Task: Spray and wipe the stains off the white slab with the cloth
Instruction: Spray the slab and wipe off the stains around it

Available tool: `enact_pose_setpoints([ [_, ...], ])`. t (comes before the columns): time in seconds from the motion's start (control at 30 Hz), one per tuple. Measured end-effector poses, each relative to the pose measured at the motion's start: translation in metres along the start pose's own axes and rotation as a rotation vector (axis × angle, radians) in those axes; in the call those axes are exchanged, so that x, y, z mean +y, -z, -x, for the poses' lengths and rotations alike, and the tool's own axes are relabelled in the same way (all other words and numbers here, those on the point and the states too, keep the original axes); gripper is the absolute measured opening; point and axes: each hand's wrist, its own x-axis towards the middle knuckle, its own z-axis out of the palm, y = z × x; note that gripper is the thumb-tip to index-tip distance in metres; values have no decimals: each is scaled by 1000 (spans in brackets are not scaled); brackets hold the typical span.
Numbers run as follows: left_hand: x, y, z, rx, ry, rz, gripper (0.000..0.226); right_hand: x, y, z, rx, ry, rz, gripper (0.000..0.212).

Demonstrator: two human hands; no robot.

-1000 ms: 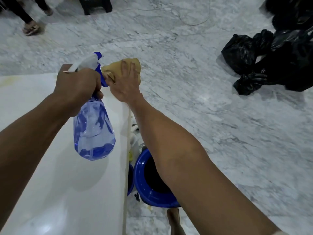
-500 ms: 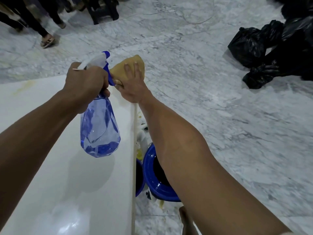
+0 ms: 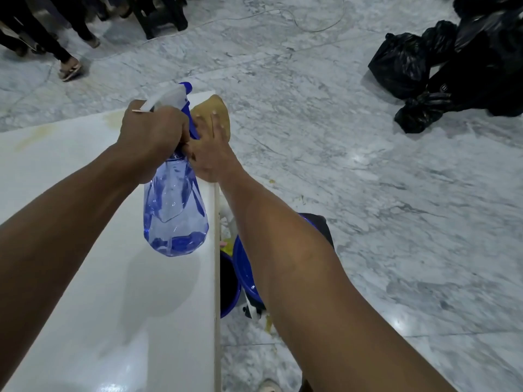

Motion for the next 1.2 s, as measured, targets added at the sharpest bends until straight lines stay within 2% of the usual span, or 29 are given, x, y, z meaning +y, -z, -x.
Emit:
enact_pose_setpoints([
  [0.03, -3, 3, 5, 2, 6, 0, 62, -5, 2, 9, 21, -6, 0, 82],
  [0.07, -7, 4, 9, 2, 3, -7, 67, -12, 7, 21, 45, -23, -4, 78],
  [0.13, -13, 8, 21, -6, 11, -30, 55, -25, 16, 46, 76, -67, -37, 61],
  [0.2, -19, 14, 34, -9, 11, -43, 31, -36, 23, 72, 72, -95, -62, 46],
  [0.27, -27, 25, 45, -18, 6, -55, 21, -47, 29, 98, 39, -108, -79, 48],
  [0.43, -52, 54, 77, -18, -6, -42, 24, -75, 30, 143, -71, -133, -66, 50],
  [0.57, -74, 70, 105, -5, 6, -37, 44, -97, 23, 179, -36, -146, -53, 51],
  [0.67, -88, 77, 131, 0, -8, -41, 41, -112, 18, 206, -29, -159, -52, 51],
  [0.8, -111, 79, 161, -17, -43, -26, 52, -130, 14, 239, -33, -170, -55, 52],
  [1.03, -145, 75, 226, -51, -46, -61, 21, -161, 3, 290, -22, -203, -84, 49],
  [1.2, -167, 71, 267, -43, -47, -47, 26, -179, -2, 326, -19, -199, -106, 49],
])
